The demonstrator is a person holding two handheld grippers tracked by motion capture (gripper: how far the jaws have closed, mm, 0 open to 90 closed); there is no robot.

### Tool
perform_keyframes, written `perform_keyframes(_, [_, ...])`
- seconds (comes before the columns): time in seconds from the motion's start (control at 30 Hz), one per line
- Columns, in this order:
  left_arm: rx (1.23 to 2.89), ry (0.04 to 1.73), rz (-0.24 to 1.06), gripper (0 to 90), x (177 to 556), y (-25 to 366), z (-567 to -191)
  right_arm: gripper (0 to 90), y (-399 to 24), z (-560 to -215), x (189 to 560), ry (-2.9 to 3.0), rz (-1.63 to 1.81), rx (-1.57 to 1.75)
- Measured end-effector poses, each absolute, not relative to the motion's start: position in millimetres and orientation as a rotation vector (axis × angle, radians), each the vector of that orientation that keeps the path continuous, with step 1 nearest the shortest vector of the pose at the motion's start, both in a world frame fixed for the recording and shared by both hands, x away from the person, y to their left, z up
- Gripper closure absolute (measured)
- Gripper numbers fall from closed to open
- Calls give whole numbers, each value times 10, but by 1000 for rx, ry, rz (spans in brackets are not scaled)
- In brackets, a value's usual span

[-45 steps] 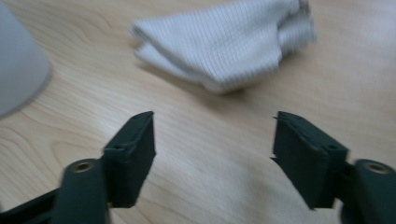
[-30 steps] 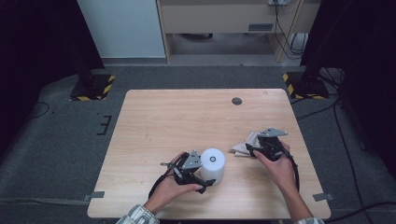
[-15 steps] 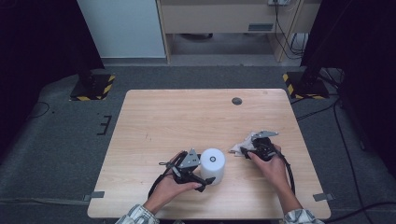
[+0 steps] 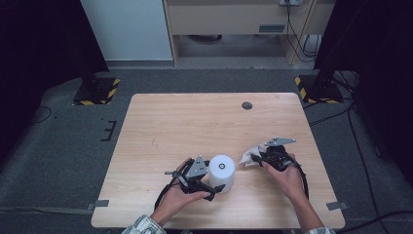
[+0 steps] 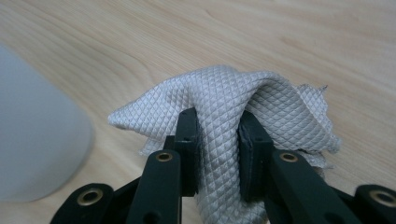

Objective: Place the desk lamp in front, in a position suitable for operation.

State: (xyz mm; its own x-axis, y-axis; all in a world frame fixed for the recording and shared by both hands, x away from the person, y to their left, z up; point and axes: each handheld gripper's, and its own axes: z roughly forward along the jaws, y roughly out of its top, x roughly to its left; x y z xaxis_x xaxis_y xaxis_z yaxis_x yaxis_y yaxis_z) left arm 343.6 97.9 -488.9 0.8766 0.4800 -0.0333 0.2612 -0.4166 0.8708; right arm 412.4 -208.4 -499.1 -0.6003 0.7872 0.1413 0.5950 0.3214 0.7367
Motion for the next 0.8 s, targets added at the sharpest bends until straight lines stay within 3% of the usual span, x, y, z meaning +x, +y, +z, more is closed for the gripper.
perform_keyframes(0.43, [1998,547,287,71,3414,958,-4891,730,-1913,-4103,3731,2324,1375,1057])
perform_keyframes(0.8, [1985,558,275,97,3435,965,-4894,729,-1378,-4041,3806,2458,1314,933])
